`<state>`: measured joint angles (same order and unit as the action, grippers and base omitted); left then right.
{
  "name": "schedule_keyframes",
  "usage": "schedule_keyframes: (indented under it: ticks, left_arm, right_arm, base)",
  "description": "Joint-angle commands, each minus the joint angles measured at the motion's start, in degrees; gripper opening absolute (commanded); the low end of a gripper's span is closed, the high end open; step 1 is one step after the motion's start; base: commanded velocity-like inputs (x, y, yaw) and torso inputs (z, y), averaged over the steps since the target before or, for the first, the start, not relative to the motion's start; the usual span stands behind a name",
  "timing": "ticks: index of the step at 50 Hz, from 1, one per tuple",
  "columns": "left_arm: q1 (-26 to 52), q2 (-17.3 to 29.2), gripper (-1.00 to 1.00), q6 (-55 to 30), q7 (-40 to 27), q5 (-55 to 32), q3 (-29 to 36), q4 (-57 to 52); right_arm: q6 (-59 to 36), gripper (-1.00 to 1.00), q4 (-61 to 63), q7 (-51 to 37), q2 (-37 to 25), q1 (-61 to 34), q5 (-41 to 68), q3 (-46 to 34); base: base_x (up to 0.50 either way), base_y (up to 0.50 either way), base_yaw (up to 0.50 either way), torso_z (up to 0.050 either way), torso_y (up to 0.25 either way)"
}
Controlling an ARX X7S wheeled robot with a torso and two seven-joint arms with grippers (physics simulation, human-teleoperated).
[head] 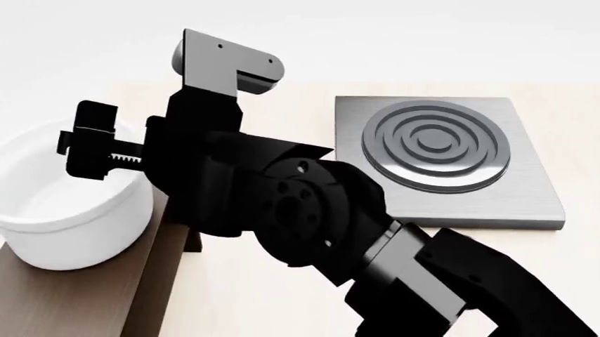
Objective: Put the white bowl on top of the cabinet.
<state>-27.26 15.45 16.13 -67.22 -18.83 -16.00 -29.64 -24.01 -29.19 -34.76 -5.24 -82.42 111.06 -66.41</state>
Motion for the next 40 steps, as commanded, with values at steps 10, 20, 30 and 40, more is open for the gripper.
schedule_keyframes:
  ticks: [10,20,30,40]
  left_arm:
    - [1.06,-1.15,1.00,-0.87,2.15,2.13,1.45,2.34]
    - [1.08,-1.12,1.00,-0.83,2.13,1.98,1.38,2.39]
    - [1.19,-1.14,1.00,-0.96,2.03,2.02,1.46,2.31]
    - [1.12,-1.08,1.00,-1.11,1.94,2.16,1.47,2.12]
  right_arm:
    - [2.20,1.00,7.73,-4.54,-2.90,-0.79,-1.70,2.42]
    - [3.02,1.00,11.83,-7.18,-5.67,-1.82,-1.53,3.80]
    - [3.64,1.00,15.84,-9.19,-8.77,-3.20,-1.60,5.36]
    - [4.23,1.00,21.71,-12.25,-13.63,-3.83,-2.30,6.78]
  base:
    - [0.00,0.00,0.00,0.000,0.000]
    - [0.00,0.00,0.00,0.000,0.000]
    - [0.00,0.00,0.00,0.000,0.000]
    - [0.00,0.00,0.00,0.000,0.000]
